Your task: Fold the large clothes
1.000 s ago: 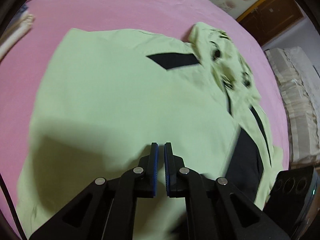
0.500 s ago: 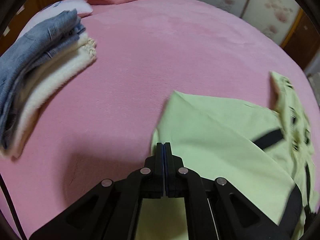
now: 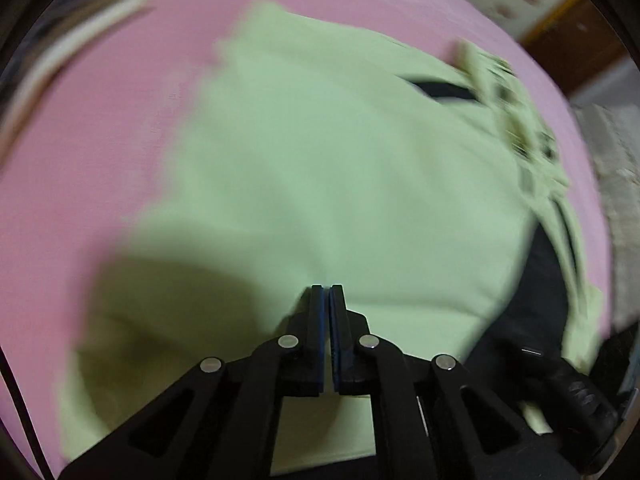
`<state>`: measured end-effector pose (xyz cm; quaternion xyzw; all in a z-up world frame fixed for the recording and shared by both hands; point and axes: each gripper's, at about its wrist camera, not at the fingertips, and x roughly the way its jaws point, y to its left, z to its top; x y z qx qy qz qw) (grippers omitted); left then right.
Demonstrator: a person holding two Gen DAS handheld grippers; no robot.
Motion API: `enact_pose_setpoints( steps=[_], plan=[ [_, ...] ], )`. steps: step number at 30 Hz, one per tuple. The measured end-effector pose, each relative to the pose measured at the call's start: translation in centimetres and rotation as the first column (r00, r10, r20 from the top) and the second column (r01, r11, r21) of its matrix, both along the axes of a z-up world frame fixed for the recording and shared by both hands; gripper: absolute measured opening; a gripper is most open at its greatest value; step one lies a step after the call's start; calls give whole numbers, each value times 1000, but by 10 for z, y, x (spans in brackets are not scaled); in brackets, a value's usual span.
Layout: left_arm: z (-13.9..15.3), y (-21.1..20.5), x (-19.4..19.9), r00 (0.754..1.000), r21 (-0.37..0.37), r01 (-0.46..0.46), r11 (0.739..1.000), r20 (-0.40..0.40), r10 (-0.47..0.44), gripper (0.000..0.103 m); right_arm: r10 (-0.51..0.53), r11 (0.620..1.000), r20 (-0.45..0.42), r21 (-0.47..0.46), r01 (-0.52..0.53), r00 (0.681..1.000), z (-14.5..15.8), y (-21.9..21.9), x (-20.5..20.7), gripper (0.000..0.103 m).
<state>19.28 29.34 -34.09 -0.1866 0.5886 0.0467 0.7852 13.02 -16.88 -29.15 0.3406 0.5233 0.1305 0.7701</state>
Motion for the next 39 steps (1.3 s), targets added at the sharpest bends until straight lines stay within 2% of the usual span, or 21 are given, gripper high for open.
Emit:
enact_pose_setpoints(
  steps=[1,4,5,6,8,11,12,13,15,16,17,18,19,20,21,23,29,33,36,39],
  plan=[
    [1,16,-3,1000,21,-24,999,3,24,1,-54,997,6,-52,54,999,2,-24,-10,0],
    [1,54,-14,998,-43,-66,997,12,67,1,-194,960,5,-204,191,981,8,-94,-39,0],
    [2,60,-15,997,-45,-73,996,10,74,1,-211,953,1,-224,206,978,10,-108,-43,0],
    [2,63,-14,997,-38,-74,997,9,75,1,-201,961,-10,-197,195,980,10,-118,-43,0],
    [4,59,-13,997,-9,-77,997,10,77,1,-182,963,-23,-206,173,983,9,-123,-45,0],
    [12,50,-20,995,66,-100,993,8,99,1,-140,933,-13,-336,128,990,15,-110,-38,0],
    [16,47,-21,995,90,-102,991,6,102,1,-153,922,-15,-361,138,988,19,-107,-36,1],
    [16,27,-18,995,105,-98,990,8,98,2,-168,920,-17,-362,151,986,23,-99,-37,3],
    [30,11,-28,997,150,-72,986,19,70,12,-215,918,-27,-345,193,976,26,-93,-57,3],
    [37,3,-33,998,165,-59,984,22,56,24,-227,927,-35,-314,205,973,31,-89,-63,4],
    [43,-2,-40,999,179,-45,983,24,42,44,-229,932,-40,-296,207,973,34,-81,-60,6],
    [48,-6,-48,999,193,-34,981,25,29,56,-230,938,-46,-278,208,972,38,-79,-69,13],
    [50,-10,-53,999,208,-30,978,25,25,79,-229,940,-53,-271,207,972,42,-72,-77,18],
    [50,-16,-56,999,227,-28,973,24,23,90,-229,940,-56,-270,207,972,44,-66,-85,33],
    [52,-18,-66,1000,244,-21,969,18,17,91,-228,941,-56,-269,205,972,47,-62,-92,53],
    [54,-11,-90,1000,240,14,971,-27,-8,91,-215,942,-65,-277,190,974,50,-48,-110,77],
    [59,-8,-132,990,198,85,977,-131,-59,91,-154,945,-134,-308,106,979,56,-6,-158,79],
    [70,-1,-161,982,177,141,974,-153,-114,91,-111,948,-178,-315,50,978,66,22,-190,79],
    [81,1,-184,976,177,178,968,-158,-151,91,-99,954,-191,-297,38,977,73,36,-210,79],
    [86,4,-209,967,147,200,969,-187,-172,91,-90,960,-210,-278,28,974,80,50,-232,79]
  ],
)
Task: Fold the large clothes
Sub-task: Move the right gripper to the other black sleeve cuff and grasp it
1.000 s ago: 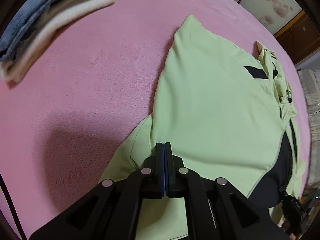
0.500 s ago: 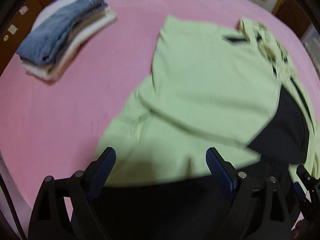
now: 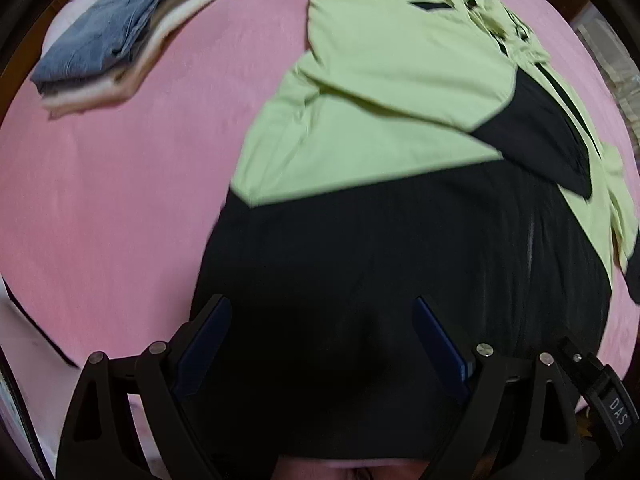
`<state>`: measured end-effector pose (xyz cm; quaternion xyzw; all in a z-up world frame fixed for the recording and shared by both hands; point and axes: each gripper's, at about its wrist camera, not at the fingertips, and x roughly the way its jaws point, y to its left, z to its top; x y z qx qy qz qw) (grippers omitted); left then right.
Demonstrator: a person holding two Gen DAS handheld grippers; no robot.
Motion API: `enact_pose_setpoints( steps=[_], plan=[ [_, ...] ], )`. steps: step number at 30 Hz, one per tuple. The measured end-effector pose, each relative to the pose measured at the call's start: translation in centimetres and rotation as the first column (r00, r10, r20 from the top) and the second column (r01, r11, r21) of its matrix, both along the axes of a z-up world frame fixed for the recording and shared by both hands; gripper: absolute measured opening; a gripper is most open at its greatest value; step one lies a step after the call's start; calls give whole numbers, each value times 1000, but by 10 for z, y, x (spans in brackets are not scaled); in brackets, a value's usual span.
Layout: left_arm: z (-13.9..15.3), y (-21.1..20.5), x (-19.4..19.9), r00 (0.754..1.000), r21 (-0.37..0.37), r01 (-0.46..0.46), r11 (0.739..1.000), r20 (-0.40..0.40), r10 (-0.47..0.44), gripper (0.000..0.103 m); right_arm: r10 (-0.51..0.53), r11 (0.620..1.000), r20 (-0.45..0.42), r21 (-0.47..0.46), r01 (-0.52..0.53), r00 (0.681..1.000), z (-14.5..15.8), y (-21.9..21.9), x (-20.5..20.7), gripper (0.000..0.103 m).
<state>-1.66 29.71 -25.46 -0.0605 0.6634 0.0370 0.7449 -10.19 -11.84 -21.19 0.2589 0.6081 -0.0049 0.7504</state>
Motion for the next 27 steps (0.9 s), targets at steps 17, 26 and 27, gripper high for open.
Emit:
enact_pose_setpoints(
  steps=[17,26,27],
  plan=[
    [5,-112,-48,989,16,148,989,-5,-148,91,-184,983,29,-1,184,982,-1,-93,-63,79],
    [21,-261,-45,969,39,246,969,9,-246,91,-395,918,50,63,392,917,-9,-236,-86,79],
    [23,-283,-45,966,43,256,966,10,-257,91,-406,913,44,67,403,913,-10,-255,-86,79]
  ],
)
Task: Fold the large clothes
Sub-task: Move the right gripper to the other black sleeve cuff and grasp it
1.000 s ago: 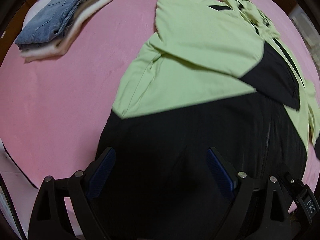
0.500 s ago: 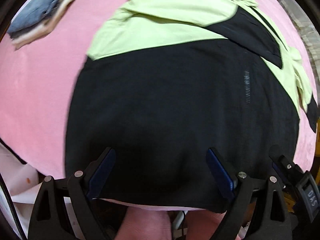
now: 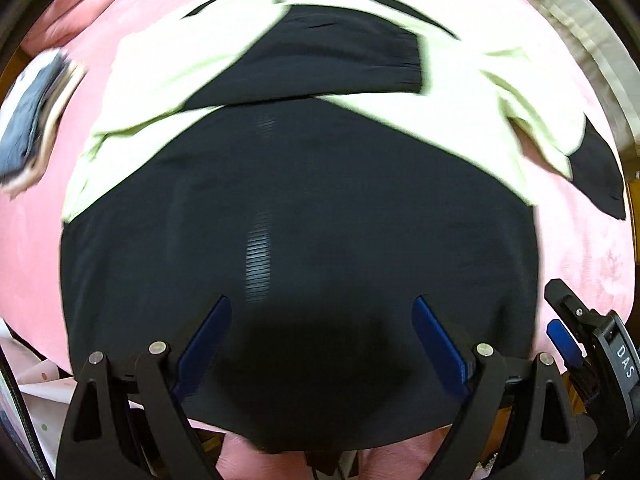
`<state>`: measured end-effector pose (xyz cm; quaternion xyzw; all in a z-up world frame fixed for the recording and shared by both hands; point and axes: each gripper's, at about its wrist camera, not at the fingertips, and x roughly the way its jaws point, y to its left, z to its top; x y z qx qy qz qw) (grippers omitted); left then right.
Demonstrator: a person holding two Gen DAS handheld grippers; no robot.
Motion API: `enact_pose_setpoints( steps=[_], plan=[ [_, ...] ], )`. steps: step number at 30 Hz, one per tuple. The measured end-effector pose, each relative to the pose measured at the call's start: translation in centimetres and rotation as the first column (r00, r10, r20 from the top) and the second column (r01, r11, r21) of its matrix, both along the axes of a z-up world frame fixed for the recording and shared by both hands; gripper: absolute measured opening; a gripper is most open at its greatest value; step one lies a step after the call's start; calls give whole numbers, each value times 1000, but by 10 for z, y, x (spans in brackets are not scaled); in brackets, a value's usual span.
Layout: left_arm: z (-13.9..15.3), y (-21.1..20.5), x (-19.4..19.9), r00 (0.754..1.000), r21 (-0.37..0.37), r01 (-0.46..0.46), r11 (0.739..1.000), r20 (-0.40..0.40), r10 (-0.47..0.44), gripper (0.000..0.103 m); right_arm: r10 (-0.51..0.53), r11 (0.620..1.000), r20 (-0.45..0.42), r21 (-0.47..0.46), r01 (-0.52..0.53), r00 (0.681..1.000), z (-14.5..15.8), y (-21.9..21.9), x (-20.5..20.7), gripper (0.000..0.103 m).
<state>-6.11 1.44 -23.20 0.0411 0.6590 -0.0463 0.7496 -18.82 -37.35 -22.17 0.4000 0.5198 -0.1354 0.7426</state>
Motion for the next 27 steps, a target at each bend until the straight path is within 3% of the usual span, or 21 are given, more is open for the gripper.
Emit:
enact_pose_setpoints(
  steps=[6,11,19,25,27],
  plan=[
    [6,-120,4,996,-16,94,995,0,-94,91,-19,999,11,40,18,1000,-9,-90,1,79],
    [17,-196,5,991,-18,137,990,-1,-137,91,-74,997,33,35,73,997,-15,-157,3,79],
    [14,-261,15,976,12,218,976,-25,-218,91,-215,976,89,-7,217,972,-30,-247,15,79],
    [1,-266,29,979,16,197,980,-50,-196,91,-301,950,180,-25,310,936,-44,-297,38,78],
    [-2,-266,31,980,28,195,980,-51,-193,91,-315,942,205,-51,331,927,-46,-303,44,65]
  ],
)
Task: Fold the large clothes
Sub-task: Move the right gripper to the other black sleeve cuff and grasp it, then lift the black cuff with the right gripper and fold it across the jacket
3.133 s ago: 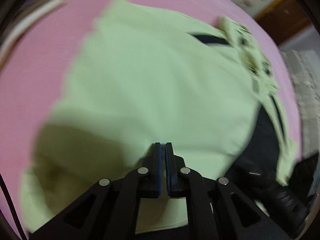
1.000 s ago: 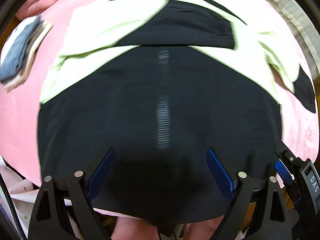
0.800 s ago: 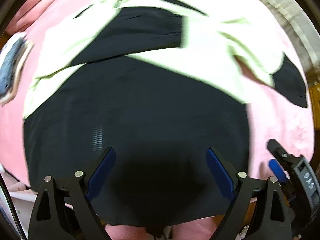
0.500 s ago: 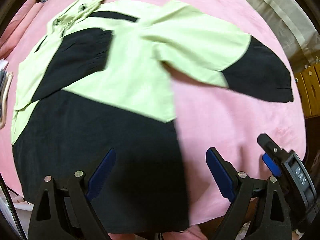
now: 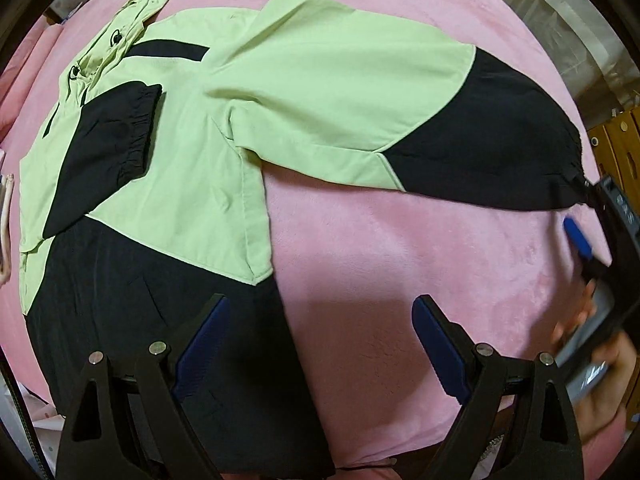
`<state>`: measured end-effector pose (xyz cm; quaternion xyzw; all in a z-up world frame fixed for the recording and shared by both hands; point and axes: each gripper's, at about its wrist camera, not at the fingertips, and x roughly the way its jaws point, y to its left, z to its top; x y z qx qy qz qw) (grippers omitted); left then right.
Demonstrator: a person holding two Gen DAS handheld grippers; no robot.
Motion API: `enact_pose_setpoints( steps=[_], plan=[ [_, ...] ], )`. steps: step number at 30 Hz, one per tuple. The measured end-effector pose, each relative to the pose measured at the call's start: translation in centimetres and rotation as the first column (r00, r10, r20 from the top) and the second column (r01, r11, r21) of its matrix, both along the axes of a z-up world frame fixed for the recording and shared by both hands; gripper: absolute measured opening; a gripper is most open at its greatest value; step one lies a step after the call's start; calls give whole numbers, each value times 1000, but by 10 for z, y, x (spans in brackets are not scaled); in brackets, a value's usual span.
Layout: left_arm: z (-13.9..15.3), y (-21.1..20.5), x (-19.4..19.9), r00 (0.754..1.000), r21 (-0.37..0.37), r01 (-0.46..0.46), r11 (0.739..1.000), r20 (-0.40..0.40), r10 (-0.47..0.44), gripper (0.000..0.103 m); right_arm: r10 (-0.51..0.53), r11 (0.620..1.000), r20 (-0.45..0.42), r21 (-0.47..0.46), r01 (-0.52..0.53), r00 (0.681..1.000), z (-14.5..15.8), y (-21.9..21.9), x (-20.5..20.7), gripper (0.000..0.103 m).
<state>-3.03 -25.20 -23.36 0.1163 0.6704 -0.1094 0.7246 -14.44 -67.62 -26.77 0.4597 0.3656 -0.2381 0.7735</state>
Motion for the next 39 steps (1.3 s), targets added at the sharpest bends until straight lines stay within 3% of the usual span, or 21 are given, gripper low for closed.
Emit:
enact_pose_setpoints(
  steps=[1,3,4,5,6,15,22,31,37,39],
  plan=[
    [-1,2,1,1000,6,-4,1000,2,4,91,-11,1000,-6,-22,11,1000,-2,-2,4,59],
    [-3,7,4,1000,11,-20,1000,-1,20,91,-41,998,-35,-53,40,999,-4,-9,9,32],
    [-3,10,5,1000,10,-28,1000,-3,28,91,-58,997,-51,-56,55,997,-5,-11,11,25],
    [-3,13,6,999,4,-36,999,-3,36,91,-74,996,-54,-53,71,996,-6,-13,12,12],
    [-2,16,7,999,-1,-41,999,0,41,91,-87,995,-40,-52,85,995,-5,-13,12,8],
    [11,65,12,994,-41,-94,995,51,96,91,-113,969,15,-221,114,993,43,14,10,5],
    [22,139,14,980,-80,-168,983,94,175,91,10,935,104,-353,27,995,113,70,30,5],
    [24,288,23,945,-108,-293,950,117,305,91,265,877,170,-453,-164,949,170,233,93,5],
    [19,399,39,937,-83,-318,944,124,327,91,376,858,140,-425,-287,916,155,356,136,5],
    [17,432,44,936,-77,-321,944,125,328,91,391,850,86,-416,-323,916,140,391,149,5]
  ],
)
